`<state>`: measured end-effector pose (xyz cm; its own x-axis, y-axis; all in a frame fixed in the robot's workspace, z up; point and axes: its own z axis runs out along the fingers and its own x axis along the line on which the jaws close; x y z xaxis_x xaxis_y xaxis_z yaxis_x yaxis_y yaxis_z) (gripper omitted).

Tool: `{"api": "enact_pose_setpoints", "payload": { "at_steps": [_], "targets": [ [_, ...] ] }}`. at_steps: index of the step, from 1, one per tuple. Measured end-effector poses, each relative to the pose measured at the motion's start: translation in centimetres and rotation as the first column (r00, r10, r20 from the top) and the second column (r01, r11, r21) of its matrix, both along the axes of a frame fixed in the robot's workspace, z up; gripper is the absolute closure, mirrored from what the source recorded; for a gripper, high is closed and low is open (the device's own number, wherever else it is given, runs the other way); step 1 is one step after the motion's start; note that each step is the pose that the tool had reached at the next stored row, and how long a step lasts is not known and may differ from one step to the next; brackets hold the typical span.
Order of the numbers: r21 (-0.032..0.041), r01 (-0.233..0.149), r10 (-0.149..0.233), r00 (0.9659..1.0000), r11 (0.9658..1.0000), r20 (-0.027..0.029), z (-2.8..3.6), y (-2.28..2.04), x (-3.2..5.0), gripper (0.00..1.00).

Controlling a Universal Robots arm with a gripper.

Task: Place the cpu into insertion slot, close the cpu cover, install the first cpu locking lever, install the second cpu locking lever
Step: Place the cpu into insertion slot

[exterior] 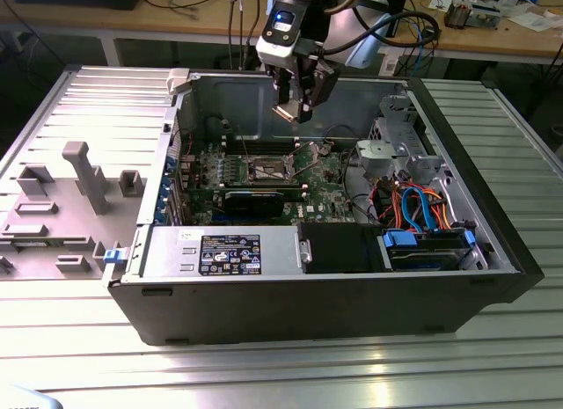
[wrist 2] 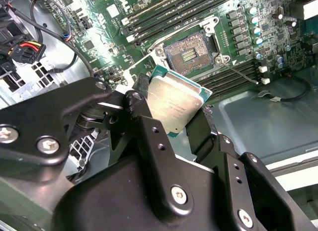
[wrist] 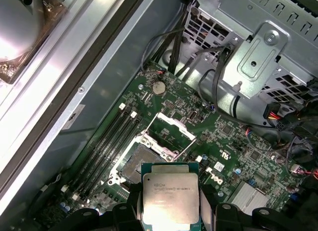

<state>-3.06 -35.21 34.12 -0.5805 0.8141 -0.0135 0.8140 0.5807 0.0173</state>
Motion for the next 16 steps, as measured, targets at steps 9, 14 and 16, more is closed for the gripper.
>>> {"api": "enact_pose_setpoints", "payload": {
  "at_steps": [9, 14, 16],
  "targets": [
    [0.0000, 0.011, -0.011, 0.9999, 0.9999, 0.0000, 0.00, 0.00, 0.00, 0.45],
    [0.0000, 0.017, -0.017, 0.9998, 0.9998, 0.0000, 0.00, 0.00, 0.00, 0.45],
    [-0.0001, 0.021, -0.021, 0.9998, 0.9998, 0.0000, 0.00, 0.00, 0.00, 0.45]
  ]
}}
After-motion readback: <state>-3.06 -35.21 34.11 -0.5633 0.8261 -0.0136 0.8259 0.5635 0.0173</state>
